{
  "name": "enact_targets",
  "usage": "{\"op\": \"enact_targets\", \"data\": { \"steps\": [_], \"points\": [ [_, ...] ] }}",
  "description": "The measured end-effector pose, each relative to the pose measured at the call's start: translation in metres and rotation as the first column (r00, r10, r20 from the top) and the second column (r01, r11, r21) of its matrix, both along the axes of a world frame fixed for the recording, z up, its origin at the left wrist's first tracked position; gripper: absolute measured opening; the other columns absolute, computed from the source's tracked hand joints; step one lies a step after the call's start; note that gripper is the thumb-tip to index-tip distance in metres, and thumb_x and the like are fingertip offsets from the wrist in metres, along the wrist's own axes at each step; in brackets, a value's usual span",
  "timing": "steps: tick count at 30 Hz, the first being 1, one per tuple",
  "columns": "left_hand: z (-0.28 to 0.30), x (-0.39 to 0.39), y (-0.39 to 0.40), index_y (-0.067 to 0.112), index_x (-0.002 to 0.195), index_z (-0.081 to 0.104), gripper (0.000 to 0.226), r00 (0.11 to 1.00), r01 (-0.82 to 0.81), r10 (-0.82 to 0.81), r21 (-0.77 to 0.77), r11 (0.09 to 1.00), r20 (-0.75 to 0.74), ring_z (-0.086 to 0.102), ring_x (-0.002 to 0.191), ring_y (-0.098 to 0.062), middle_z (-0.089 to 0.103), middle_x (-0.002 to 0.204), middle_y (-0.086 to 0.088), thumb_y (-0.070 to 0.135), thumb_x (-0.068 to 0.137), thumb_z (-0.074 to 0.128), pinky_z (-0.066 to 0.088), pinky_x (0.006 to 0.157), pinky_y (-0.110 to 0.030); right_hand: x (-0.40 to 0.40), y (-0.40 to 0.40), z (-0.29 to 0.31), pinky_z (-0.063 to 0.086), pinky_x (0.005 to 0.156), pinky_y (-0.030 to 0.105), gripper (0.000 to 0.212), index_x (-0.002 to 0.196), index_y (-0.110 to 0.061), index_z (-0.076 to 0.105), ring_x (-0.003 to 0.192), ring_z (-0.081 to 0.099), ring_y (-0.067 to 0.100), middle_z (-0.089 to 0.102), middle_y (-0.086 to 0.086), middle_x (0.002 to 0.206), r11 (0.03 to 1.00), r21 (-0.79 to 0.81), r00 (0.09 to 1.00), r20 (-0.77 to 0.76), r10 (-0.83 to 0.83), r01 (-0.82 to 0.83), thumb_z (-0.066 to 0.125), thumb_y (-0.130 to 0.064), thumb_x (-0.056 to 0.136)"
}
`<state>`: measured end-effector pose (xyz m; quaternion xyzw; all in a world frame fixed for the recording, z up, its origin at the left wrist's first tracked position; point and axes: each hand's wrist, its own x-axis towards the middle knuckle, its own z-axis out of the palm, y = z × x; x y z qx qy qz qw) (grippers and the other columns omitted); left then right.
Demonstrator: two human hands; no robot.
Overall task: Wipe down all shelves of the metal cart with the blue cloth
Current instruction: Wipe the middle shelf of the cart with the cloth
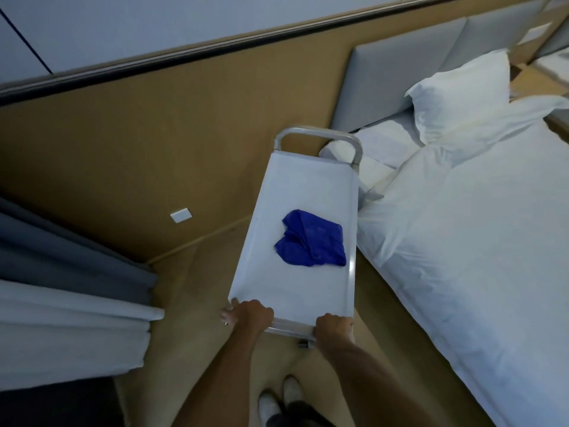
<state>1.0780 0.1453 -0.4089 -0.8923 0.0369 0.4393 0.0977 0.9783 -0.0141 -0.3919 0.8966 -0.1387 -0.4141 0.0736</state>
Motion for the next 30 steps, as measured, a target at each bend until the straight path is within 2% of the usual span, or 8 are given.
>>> {"op": "enact_targets", "data": {
  "steps": [8,11,14,16,18,23,26,30],
  "points": [
    [-0.01,-0.05,0.012,0.015,0.097,0.067,0.063,0.991,-0.135,0.135,-0.115,0.984,-0.007,0.046,0.125,-0.029,0.063,0.117,-0.006,0.043,0.077,0.014,0.02,0.109,-0.053,-0.029,-0.007,-0.005,0.045,0.101,0.046,0.038,0.127,-0.015,0.057,0.116,0.061,0.028,0.062,0.005,0.126,1.0,-0.003,1.0,0.02,0.013,-0.012,0.062,-0.032,0.094],
    [-0.002,-0.077,0.011,0.014,0.086,0.07,0.067,0.982,-0.188,0.191,-0.122,0.975,0.014,0.046,0.124,-0.026,0.065,0.113,-0.007,0.055,0.077,0.017,0.022,0.108,-0.051,-0.042,-0.018,-0.007,0.047,0.099,0.043,0.035,0.124,-0.017,0.06,0.114,0.062,0.028,0.063,0.004,0.123,0.997,0.017,0.996,0.05,0.078,-0.079,0.062,-0.033,0.093],
    [0.006,-0.107,0.004,0.018,0.101,0.067,0.06,0.963,-0.27,0.269,-0.154,0.951,-0.022,0.031,0.136,-0.03,0.059,0.128,-0.008,0.064,0.082,0.033,0.023,0.108,-0.053,-0.052,-0.034,-0.003,0.048,0.1,0.041,0.035,0.125,-0.016,0.059,0.116,0.061,0.028,0.063,0.004,0.124,0.987,0.027,0.985,0.078,0.157,-0.159,0.061,-0.03,0.094],
    [0.007,-0.13,0.003,0.02,0.11,0.065,0.066,0.967,-0.253,0.255,-0.222,0.942,-0.017,0.039,0.133,-0.033,0.062,0.124,-0.006,0.069,0.077,0.035,0.025,0.11,-0.051,-0.056,-0.048,0.0,0.047,0.1,0.042,0.035,0.125,-0.017,0.058,0.116,0.061,0.027,0.063,0.003,0.123,0.982,0.041,0.978,0.107,0.179,-0.184,0.062,-0.031,0.094],
    [0.009,-0.153,0.003,0.021,0.111,0.064,0.049,0.968,-0.234,0.252,-0.308,0.922,0.02,0.05,0.12,-0.028,0.065,0.117,-0.002,0.056,0.084,0.041,0.03,0.109,-0.042,-0.058,-0.064,-0.001,0.044,0.102,0.044,0.033,0.124,-0.02,0.059,0.116,0.06,0.025,0.065,0.002,0.121,0.976,0.055,0.971,0.12,0.205,-0.213,0.062,-0.034,0.094],
    [0.008,-0.2,-0.028,0.023,0.127,0.059,0.035,0.838,-0.367,0.506,-0.476,0.799,0.203,0.053,0.114,-0.026,0.063,0.122,-0.005,0.023,0.095,0.046,0.043,0.095,-0.031,-0.047,-0.099,0.005,0.029,0.114,0.055,0.033,0.116,-0.023,0.061,0.115,0.06,0.026,0.068,0.001,0.112,0.961,-0.008,0.953,0.128,0.276,-0.277,0.067,-0.042,0.089],
    [0.002,-0.219,-0.073,0.017,0.106,0.061,0.022,0.76,-0.452,0.609,-0.491,0.745,0.225,0.053,0.102,-0.025,0.062,0.105,-0.006,0.017,0.097,0.041,0.047,0.083,-0.035,-0.029,-0.109,0.017,0.033,0.112,0.052,0.038,0.116,-0.023,0.06,0.112,0.06,0.026,0.067,0.002,0.109,0.97,-0.03,0.955,0.173,0.243,-0.241,0.071,-0.043,0.086],
    [0.009,-0.212,-0.122,0.016,0.109,0.062,0.023,0.687,-0.512,0.727,-0.701,0.497,0.013,0.058,0.096,-0.022,0.062,0.102,0.0,0.015,0.099,0.041,0.052,0.083,-0.037,-0.016,-0.116,0.022,0.026,0.116,0.055,0.05,0.131,-0.026,0.053,0.127,0.049,0.029,0.057,0.004,0.132,0.972,0.032,0.923,0.322,0.212,-0.235,0.065,-0.051,0.089]
  ]
}}
